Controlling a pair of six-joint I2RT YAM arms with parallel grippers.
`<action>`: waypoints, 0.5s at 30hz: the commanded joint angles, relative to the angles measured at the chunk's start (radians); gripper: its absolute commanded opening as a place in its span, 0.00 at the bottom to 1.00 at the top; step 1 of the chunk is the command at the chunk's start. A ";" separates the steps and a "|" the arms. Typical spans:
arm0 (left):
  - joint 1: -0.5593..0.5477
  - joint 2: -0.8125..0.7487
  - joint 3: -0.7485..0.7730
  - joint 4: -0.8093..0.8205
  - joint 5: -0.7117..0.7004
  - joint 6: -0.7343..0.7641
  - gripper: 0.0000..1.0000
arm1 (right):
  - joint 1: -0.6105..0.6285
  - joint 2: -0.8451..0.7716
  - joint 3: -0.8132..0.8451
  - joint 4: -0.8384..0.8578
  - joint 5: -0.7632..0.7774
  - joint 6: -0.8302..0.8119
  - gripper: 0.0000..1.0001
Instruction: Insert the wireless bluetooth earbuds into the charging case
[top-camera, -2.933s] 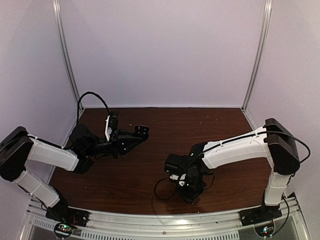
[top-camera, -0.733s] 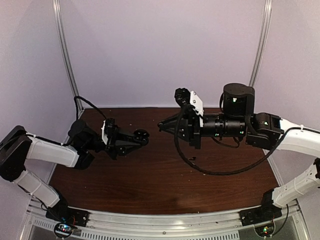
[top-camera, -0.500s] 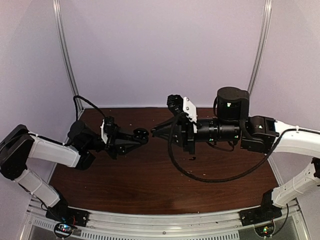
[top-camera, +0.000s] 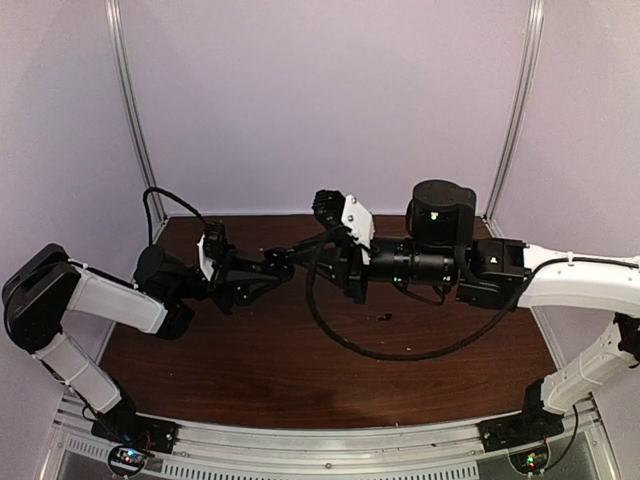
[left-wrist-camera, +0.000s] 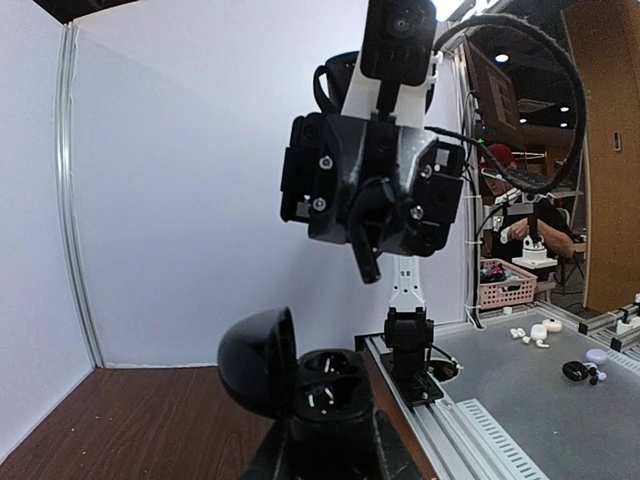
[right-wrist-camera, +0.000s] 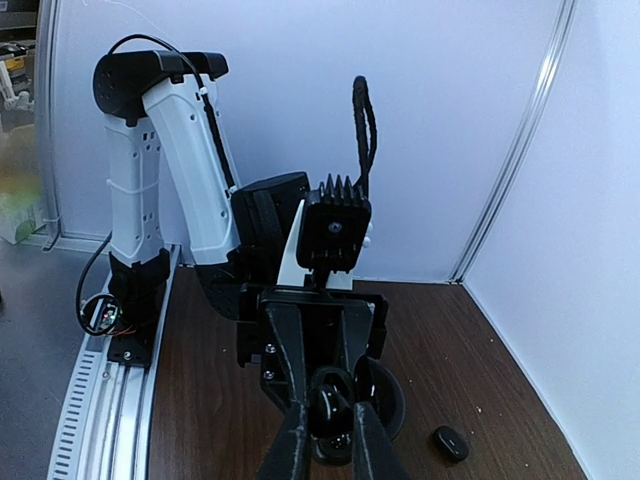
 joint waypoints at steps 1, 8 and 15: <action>-0.004 -0.024 0.022 0.015 -0.024 0.001 0.00 | 0.004 0.016 0.012 0.056 0.026 -0.006 0.13; -0.004 -0.032 0.025 -0.009 -0.032 0.010 0.00 | 0.004 0.042 0.012 0.074 0.018 0.000 0.14; -0.004 -0.039 0.028 -0.022 -0.034 0.015 0.00 | 0.003 0.067 0.012 0.083 0.039 -0.003 0.14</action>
